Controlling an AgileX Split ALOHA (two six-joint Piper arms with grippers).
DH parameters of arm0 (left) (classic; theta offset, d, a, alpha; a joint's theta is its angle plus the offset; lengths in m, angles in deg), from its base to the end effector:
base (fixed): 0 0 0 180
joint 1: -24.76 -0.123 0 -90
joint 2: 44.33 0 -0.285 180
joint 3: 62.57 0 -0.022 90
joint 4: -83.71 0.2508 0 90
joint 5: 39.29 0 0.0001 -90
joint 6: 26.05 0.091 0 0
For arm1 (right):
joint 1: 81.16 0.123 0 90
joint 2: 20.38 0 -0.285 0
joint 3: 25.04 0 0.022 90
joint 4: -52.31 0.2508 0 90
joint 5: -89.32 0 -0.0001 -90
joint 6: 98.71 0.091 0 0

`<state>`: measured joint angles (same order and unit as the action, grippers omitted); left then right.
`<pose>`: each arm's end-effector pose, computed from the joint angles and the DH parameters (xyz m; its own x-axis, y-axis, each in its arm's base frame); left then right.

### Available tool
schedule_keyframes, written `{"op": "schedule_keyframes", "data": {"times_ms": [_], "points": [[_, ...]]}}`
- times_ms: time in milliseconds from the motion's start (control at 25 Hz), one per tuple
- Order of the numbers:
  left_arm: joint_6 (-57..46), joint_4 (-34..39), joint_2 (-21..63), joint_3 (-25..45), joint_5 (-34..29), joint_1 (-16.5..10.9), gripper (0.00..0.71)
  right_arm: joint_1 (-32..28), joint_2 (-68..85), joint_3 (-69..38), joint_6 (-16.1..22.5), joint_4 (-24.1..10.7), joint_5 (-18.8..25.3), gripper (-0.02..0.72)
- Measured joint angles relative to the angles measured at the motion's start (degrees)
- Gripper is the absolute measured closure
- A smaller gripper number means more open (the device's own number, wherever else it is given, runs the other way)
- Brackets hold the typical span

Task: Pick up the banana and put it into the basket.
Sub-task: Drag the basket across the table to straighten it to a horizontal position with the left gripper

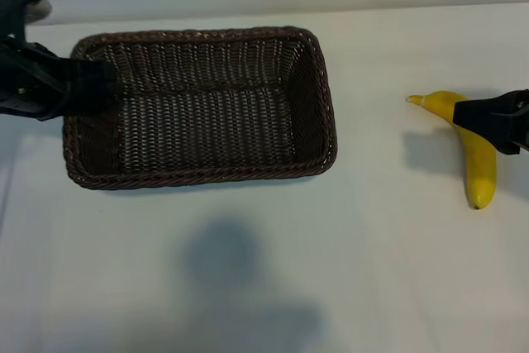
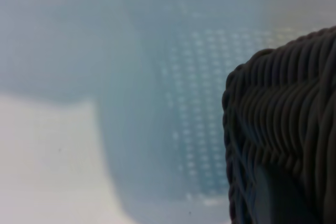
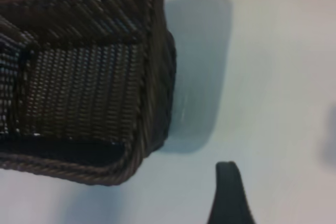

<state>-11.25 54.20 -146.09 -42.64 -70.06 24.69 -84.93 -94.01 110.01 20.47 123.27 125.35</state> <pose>0.3282 -0.0226 0.2134 -0.8665 -0.1879 -0.4624 -0.0398 0.9495 -0.3113 0.2095 0.0370 0.2453 -0.7009 0.1343 -0.7005 -0.2856 0.8471 0.4481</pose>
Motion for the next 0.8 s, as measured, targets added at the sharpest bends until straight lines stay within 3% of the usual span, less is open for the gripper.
{"op": "schedule_keyframes", "data": {"times_ms": [400,640,800], "points": [[21.02,-23.01,-9.1,-0.83,-0.22,0.0,0.554,0.0,0.0,0.0,0.0,1.3,-0.67,0.205],[23.0,-24.48,-10.8,-0.87,0.07,0.1,0.554,0.0,0.0,0.0,-0.06,1.36,-0.67,0.205],[21.0,-22.51,-10.8,-0.87,1.21,2.05,0.554,0.0,0.0,0.0,-0.06,1.36,-0.69,0.205]]}}
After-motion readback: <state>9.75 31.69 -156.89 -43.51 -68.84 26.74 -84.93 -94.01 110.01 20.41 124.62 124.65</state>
